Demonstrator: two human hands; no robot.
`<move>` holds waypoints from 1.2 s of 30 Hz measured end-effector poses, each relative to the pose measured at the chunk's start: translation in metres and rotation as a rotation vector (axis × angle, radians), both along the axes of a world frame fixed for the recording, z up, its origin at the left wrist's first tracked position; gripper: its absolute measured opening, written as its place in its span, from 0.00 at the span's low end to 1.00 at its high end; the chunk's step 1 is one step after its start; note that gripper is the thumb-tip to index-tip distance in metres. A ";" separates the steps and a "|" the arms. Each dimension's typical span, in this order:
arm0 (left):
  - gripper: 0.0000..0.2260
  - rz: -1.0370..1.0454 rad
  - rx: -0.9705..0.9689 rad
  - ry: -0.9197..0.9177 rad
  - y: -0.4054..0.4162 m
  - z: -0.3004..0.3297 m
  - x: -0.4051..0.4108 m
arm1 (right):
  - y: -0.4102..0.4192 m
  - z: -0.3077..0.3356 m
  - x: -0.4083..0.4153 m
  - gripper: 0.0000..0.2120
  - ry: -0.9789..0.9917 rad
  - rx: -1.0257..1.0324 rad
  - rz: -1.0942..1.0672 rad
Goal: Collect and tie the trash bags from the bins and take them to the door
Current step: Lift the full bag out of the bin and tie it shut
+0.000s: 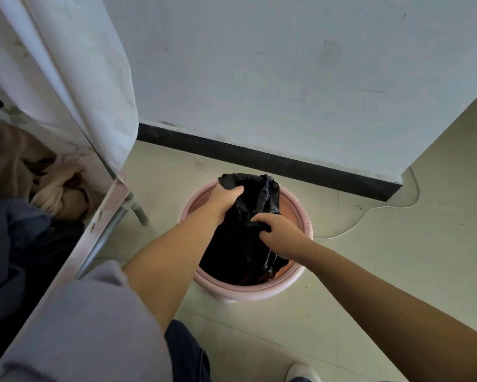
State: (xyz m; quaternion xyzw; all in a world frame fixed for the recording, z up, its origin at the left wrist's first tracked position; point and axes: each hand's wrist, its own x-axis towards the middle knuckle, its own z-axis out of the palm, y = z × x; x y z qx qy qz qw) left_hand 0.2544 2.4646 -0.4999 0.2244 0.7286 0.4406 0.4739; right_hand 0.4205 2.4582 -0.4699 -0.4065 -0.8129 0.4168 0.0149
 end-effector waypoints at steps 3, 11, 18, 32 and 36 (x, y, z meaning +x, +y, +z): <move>0.19 0.006 0.058 0.185 0.005 0.001 0.002 | 0.006 -0.007 0.007 0.12 -0.067 0.050 -0.076; 0.17 -0.455 0.268 0.635 -0.046 0.020 0.029 | 0.021 -0.003 0.003 0.30 0.047 0.053 -0.174; 0.16 -0.268 0.266 0.699 -0.073 0.023 0.014 | 0.010 0.010 -0.006 0.12 -0.158 0.248 0.031; 0.14 0.652 0.004 -0.103 -0.080 -0.025 -0.006 | 0.037 0.123 0.011 0.10 0.677 0.130 -0.446; 0.18 0.764 -0.033 -0.032 -0.064 -0.019 0.015 | 0.049 0.164 0.052 0.07 0.983 0.093 -0.594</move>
